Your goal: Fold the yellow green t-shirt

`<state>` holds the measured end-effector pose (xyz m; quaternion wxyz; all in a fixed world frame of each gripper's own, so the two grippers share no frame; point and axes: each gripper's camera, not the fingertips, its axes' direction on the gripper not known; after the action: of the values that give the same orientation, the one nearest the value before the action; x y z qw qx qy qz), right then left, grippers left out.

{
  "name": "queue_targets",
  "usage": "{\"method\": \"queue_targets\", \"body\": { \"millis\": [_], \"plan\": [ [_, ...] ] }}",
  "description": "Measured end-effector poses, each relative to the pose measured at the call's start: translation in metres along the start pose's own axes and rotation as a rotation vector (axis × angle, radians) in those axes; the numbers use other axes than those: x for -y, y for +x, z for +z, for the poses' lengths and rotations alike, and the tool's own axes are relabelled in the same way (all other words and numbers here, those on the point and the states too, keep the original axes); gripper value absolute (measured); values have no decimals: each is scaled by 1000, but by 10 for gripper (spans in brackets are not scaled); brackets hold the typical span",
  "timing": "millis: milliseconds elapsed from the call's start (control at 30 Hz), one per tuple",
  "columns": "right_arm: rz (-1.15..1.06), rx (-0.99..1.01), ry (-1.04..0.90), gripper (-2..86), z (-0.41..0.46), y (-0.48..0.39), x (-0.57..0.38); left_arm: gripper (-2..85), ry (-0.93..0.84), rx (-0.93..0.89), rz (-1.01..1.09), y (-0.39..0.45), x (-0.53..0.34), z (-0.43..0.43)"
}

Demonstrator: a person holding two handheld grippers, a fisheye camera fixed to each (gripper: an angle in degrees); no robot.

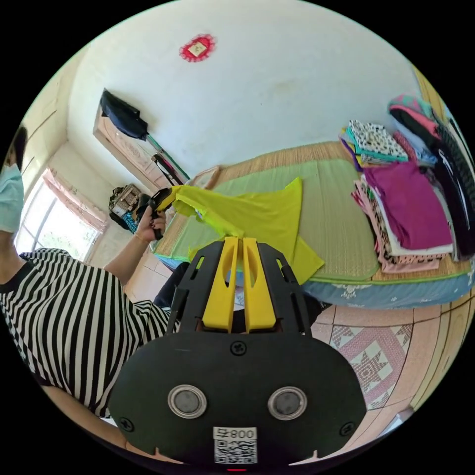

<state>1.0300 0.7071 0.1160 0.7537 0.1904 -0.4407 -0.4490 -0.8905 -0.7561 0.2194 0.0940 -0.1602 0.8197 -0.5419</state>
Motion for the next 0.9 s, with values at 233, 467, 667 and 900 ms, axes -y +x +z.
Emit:
{"method": "queue_targets", "body": {
  "millis": [233, 467, 667, 900],
  "plan": [
    [-208, 11, 175, 14, -38, -88, -19, 7, 199, -39, 195, 107, -64, -121],
    [-360, 65, 323, 13, -74, -161, -56, 7, 328, -53, 439, 210, -115, -210],
    [-445, 135, 428, 12, -110, -207, -99, 7, 389, -37, 640, 288, -162, -270],
    [-521, 129, 478, 12, -135, -250, -138, 7, 428, -21, 748, 344, -198, -316]
  ]
}}
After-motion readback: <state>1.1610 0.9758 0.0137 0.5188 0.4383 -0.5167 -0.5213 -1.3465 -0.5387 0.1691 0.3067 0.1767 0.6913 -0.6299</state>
